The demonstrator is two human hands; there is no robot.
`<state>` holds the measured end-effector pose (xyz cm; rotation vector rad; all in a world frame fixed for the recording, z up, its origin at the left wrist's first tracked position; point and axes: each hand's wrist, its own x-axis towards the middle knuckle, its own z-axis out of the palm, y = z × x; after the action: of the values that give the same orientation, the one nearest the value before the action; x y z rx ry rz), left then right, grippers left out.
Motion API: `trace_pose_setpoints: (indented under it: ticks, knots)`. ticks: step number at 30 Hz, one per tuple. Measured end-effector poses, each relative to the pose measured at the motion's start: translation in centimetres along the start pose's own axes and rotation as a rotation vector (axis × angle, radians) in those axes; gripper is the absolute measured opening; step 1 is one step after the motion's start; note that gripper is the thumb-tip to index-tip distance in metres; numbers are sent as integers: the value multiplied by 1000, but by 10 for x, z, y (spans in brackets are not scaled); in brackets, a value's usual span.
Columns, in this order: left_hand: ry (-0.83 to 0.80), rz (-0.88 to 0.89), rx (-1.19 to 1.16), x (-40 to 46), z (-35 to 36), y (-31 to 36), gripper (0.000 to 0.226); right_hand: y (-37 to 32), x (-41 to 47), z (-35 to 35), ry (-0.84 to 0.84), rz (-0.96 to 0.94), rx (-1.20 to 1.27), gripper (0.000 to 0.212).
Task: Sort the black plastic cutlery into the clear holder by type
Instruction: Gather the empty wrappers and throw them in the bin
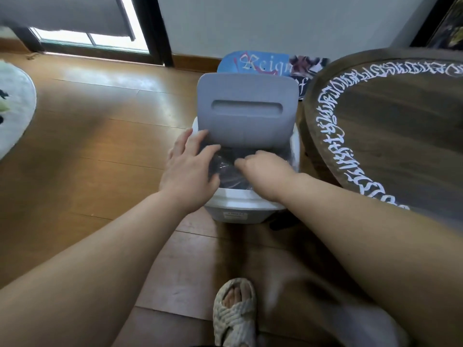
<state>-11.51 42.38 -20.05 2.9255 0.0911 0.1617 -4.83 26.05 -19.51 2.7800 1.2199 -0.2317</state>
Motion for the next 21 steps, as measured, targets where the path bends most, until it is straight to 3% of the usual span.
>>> trace_pose_setpoints:
  ticks: [4,11,17,19,21]
  knots:
    - [-50,25,25,1,5,0,61,-6,18,4,10,-30,176,44]
    - [-69,40,86,0,8,-3,66,6,-4,-4,130,-30,183,44]
    - [-78,23,102,1,7,-1,68,-5,-23,7,415,9,-75,12]
    - [-79,20,111,1,7,0,68,-9,-20,8,250,88,-89,20]
    - [-74,21,109,1,6,-1,67,-8,-16,12,64,87,44,36]
